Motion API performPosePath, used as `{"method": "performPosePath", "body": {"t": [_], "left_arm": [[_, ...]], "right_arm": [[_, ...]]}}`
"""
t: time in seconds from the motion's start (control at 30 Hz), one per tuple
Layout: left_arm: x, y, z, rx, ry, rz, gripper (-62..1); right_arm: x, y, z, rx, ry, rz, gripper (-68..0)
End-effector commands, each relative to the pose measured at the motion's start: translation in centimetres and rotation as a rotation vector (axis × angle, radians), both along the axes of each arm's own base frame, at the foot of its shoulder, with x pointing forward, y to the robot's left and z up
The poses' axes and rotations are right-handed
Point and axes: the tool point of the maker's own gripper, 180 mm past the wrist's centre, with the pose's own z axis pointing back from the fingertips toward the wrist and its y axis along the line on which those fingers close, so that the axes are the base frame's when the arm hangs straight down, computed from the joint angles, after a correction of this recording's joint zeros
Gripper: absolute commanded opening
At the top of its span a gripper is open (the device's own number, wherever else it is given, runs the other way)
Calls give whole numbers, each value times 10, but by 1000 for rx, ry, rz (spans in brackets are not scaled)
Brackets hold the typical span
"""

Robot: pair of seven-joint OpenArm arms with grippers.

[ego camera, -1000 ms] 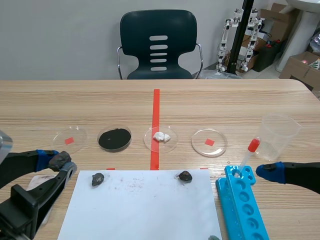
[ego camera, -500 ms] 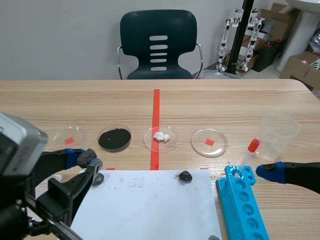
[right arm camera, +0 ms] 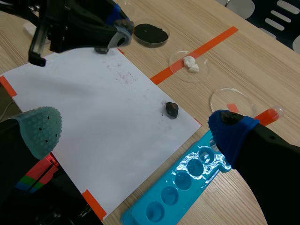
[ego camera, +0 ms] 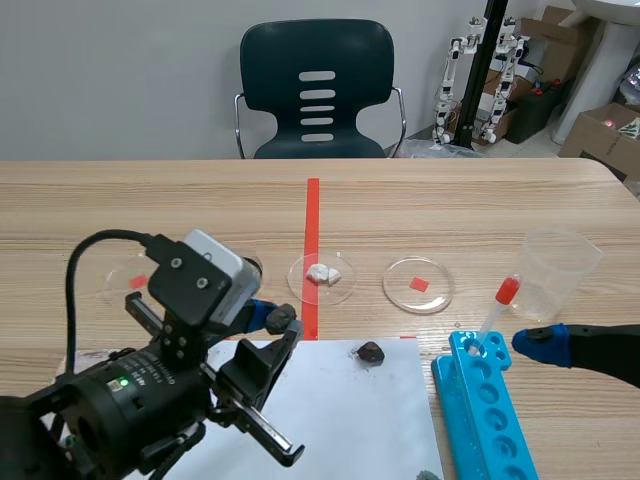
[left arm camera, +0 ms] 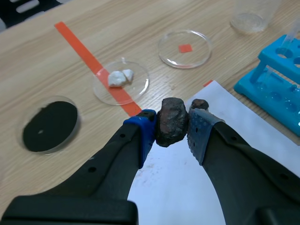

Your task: Put the middle mineral back

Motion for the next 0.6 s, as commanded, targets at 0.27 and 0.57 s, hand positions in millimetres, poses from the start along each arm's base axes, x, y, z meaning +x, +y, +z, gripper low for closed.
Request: {"method": "performPosePath", "body": {"t": [0.27, 0.57], "left_arm": [[40, 0, -25, 20, 63, 103, -479], [56, 4, -63, 76, 165, 151, -479]], "right_arm": [[3, 0, 7, 17, -24, 1, 4], [3, 0, 7, 18, -24, 1, 4]]}}
